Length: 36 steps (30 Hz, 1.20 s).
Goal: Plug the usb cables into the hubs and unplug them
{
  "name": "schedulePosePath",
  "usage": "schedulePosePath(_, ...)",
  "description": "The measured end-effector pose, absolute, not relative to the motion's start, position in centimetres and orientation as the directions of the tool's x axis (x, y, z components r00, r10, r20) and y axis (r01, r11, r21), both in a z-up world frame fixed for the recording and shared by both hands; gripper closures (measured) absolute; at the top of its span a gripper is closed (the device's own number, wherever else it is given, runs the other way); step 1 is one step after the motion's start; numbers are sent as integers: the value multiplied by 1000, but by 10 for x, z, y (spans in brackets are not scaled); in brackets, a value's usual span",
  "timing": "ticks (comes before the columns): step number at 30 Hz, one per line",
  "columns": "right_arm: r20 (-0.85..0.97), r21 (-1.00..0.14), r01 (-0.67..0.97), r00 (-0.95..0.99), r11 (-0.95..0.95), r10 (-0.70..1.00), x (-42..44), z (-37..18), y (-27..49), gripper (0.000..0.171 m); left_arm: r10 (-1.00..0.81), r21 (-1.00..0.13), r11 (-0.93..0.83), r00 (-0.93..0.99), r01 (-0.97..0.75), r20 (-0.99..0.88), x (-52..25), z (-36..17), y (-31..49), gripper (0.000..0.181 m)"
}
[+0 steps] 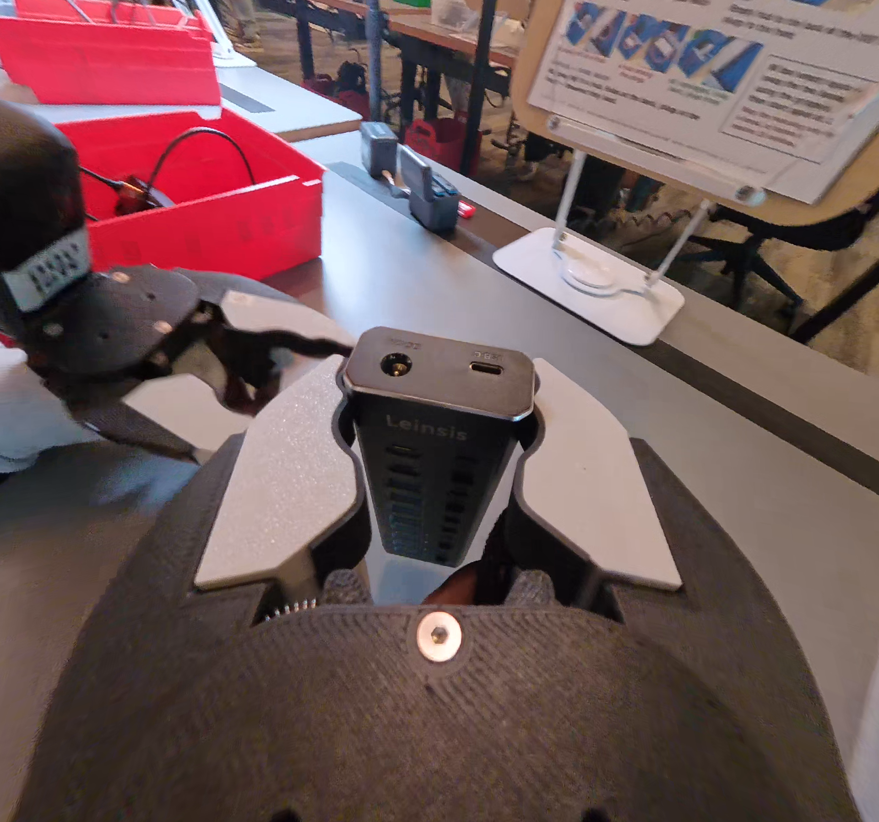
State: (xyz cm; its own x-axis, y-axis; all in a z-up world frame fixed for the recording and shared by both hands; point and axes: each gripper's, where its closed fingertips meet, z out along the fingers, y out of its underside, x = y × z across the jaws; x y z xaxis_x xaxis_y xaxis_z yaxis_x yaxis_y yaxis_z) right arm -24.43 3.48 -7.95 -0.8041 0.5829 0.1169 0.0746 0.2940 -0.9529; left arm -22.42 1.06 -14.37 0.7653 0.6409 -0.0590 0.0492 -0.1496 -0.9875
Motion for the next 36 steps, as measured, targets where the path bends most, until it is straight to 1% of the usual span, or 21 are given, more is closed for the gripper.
schedulePosePath(2,124,-948,92,-775,304,619,-253,-80,58,102,662,-988,-139,748,71,-40,-226,-137,4,105)
schedulePosePath(5,139,-950,98,-714,295,686,-270,-65,100,103,693,-975,-204,717,91,-78,-219,-131,-7,104)
schedulePosePath(8,147,-968,68,-622,240,769,-294,-25,152,103,717,-952,-293,679,91,-156,-204,-134,-24,104)
schedulePosePath(11,148,-987,-20,-482,158,864,-322,24,214,102,737,-950,-307,644,49,-205,-186,-134,-43,106)
schedulePosePath(13,152,-988,-71,-379,135,913,-341,43,256,102,764,-949,-314,605,42,-226,-179,-137,-59,108)
schedulePosePath(15,144,-989,-61,-312,132,939,-362,39,291,102,788,-953,-301,571,33,-229,-174,-139,-75,109)
schedulePosePath(17,123,-992,-13,-268,124,956,-382,23,318,102,815,-968,-247,548,34,-189,-172,-136,-86,110)
schedulePosePath(19,145,-988,22,-244,155,959,-396,5,337,103,826,-982,-187,544,24,-144,-171,-130,-90,111)
schedulePosePath(21,211,-970,75,-218,232,953,-409,-16,352,102,827,-986,-168,547,21,-129,-173,-128,-90,112)
schedulePosePath(23,338,-924,111,-209,366,918,-419,-34,362,102,821,-984,-176,556,29,-130,-173,-132,-87,112)
schedulePosePath(25,454,-849,176,-239,498,858,-427,-56,367,103,814,-981,-191,565,36,-138,-172,-137,-84,112)
schedulePosePath(28,544,-681,313,-389,662,743,-431,-97,367,103,811,-975,-220,562,41,-160,-173,-141,-84,112)
schedulePosePath(30,532,-531,415,-515,739,672,-426,-129,368,103,811,-974,-220,563,44,-158,-174,-142,-84,112)
schedulePosePath(31,518,-491,414,-570,767,638,-424,-137,363,104,810,-975,-218,566,46,-155,-174,-143,-84,112)
schedulePosePath(33,497,-441,397,-638,805,588,-423,-144,352,106,809,-976,-214,569,48,-149,-174,-143,-83,112)
schedulePosePath(36,404,-374,413,-733,830,547,-415,-155,335,104,808,-976,-211,571,48,-147,-173,-143,-83,112)
